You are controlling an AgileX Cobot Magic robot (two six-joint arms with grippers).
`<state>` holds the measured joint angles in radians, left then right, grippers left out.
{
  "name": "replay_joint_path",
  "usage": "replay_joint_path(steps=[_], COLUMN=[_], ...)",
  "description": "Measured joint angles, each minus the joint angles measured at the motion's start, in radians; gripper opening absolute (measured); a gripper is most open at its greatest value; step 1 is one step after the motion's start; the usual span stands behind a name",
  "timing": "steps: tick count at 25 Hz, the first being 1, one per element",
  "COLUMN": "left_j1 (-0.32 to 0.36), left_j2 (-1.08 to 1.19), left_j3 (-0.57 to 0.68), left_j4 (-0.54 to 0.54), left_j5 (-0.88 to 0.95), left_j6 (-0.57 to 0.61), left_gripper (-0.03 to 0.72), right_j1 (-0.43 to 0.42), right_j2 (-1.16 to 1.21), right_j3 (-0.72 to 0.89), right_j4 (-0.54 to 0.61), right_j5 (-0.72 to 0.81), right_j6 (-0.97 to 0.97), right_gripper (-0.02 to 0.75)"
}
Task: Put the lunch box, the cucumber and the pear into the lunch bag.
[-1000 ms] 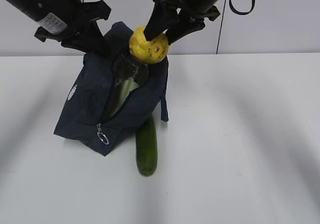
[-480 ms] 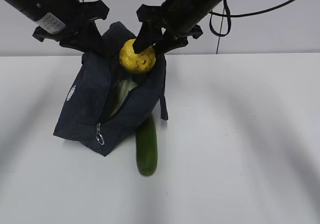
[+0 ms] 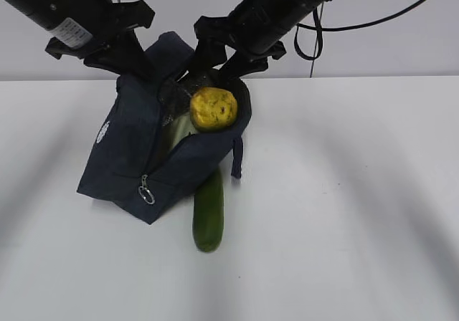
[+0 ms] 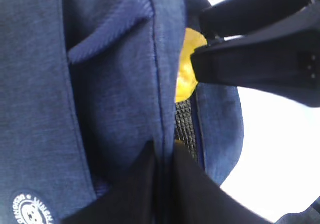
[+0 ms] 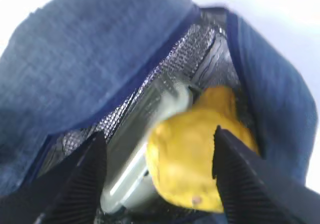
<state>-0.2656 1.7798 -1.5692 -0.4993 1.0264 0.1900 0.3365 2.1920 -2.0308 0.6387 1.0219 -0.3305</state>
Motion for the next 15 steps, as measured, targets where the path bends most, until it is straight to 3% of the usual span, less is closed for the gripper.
replay_joint_path(steps=[8,15], left_j1=[0.021,0.066], left_j2=[0.000,0.000], left_j3=[0.000,0.000], left_j4=[0.002,0.004], left_j5=[0.001,0.005], left_j6=[0.004,0.004], left_gripper=[0.000,0.000], right_j1=[0.000,0.000], right_j2=[-0.016,-0.100], right_j3=[0.000,-0.030], right_j4=[-0.013,-0.268], right_j5=[-0.015,0.110], right_j6=[-0.006,0.094], right_gripper=[0.538,0.538])
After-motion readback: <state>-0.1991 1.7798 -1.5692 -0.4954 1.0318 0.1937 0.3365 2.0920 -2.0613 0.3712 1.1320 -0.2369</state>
